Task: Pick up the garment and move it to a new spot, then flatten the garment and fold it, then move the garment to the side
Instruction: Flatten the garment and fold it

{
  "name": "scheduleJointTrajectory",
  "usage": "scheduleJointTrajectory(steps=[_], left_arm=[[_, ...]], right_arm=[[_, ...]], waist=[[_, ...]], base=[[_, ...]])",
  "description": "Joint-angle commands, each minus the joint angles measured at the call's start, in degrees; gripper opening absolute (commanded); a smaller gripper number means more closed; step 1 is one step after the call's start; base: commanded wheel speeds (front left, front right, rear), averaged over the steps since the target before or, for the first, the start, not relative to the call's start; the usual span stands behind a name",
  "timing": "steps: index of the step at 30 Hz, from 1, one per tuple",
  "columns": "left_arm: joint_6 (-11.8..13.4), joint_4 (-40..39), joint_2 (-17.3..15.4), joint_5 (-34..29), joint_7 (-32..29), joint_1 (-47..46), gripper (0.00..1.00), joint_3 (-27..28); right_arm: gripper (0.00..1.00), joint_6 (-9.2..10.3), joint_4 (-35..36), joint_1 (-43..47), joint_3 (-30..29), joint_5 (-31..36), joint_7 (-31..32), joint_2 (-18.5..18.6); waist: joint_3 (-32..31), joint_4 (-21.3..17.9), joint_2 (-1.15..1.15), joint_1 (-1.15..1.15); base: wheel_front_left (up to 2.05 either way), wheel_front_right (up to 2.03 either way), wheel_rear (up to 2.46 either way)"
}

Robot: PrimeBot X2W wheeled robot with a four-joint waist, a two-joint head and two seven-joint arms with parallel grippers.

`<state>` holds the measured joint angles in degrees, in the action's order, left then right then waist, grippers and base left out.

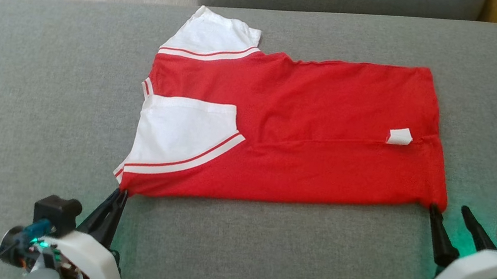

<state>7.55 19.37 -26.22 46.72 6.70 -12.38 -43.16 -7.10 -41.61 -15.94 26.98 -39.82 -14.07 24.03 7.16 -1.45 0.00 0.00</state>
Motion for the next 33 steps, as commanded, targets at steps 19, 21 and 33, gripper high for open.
scheduleJointTrajectory(steps=[19,21,33], left_arm=[[-0.2,-4.1,-4.1,-1.3,1.0,1.1,0.00,0.4],[0.0,-5.5,-4.8,-1.1,0.8,2.8,0.00,0.2],[4.4,-14.9,-6.0,2.3,-2.4,14.0,0.00,-2.1]], right_arm=[[0.00,-0.39,-0.8,-2.2,10.6,-12.3,7.3,8.3],[0.00,-0.39,1.4,-0.6,11.9,-13.1,8.2,10.6],[0.00,-0.39,10.0,8.2,13.4,-15.2,9.8,19.0]], waist=[[-4.0,0.9,0.00,0.00],[-4.9,0.6,0.00,0.00],[-7.5,-0.2,0.00,0.00]], base=[[0.00,0.00,0.00],[0.00,0.00,0.00],[0.00,0.00,0.00]])
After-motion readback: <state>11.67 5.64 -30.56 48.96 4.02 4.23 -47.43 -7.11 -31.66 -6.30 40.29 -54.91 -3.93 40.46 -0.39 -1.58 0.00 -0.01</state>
